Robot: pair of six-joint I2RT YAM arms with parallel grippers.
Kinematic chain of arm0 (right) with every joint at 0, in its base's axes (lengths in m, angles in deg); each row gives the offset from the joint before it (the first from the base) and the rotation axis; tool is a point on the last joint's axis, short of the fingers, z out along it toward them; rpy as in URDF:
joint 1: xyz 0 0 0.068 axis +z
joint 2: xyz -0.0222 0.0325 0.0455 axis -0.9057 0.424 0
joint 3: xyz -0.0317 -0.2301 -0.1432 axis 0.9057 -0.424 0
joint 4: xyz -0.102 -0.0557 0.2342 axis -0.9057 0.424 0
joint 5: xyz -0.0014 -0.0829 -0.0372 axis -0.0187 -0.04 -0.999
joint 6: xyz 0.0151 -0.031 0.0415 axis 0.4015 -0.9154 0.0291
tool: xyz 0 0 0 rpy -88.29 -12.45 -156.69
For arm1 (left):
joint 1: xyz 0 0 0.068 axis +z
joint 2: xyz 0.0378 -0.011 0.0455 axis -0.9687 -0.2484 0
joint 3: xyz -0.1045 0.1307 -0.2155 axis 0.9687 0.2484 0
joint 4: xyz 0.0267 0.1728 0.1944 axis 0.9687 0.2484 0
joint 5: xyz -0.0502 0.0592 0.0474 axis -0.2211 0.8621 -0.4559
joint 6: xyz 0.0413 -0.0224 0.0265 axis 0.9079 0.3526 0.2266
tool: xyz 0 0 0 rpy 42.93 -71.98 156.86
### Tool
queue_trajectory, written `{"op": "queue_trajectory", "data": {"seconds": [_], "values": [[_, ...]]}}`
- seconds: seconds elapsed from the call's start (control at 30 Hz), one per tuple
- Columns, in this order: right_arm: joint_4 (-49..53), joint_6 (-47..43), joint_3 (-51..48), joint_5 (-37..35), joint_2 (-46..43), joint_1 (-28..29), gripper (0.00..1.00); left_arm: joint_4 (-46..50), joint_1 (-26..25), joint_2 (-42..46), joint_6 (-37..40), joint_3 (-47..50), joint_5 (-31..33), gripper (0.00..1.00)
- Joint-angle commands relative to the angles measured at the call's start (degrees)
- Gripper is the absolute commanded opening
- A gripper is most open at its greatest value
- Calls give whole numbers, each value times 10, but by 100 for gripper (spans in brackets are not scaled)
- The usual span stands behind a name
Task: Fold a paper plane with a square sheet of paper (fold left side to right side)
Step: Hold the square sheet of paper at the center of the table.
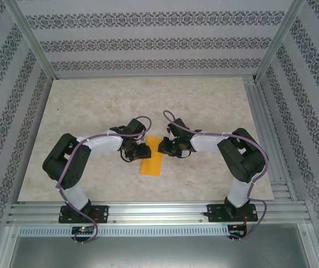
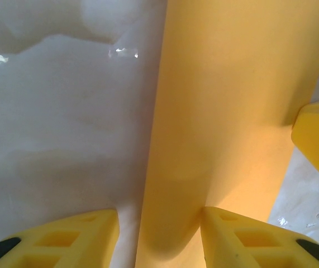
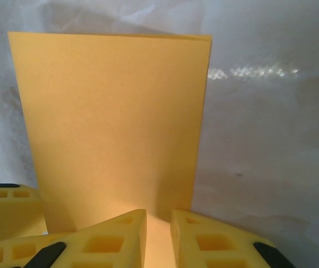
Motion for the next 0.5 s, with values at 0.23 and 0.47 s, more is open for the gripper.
{"op": "queue_trajectory", "data": {"seconds": [0.23, 0.47], "values": [[50, -22, 2, -41, 31, 9, 20, 8, -12, 41, 15, -15, 27, 52], [50, -22, 5, -40, 37, 9, 20, 51, -9, 100, 13, -31, 50, 53]]}}
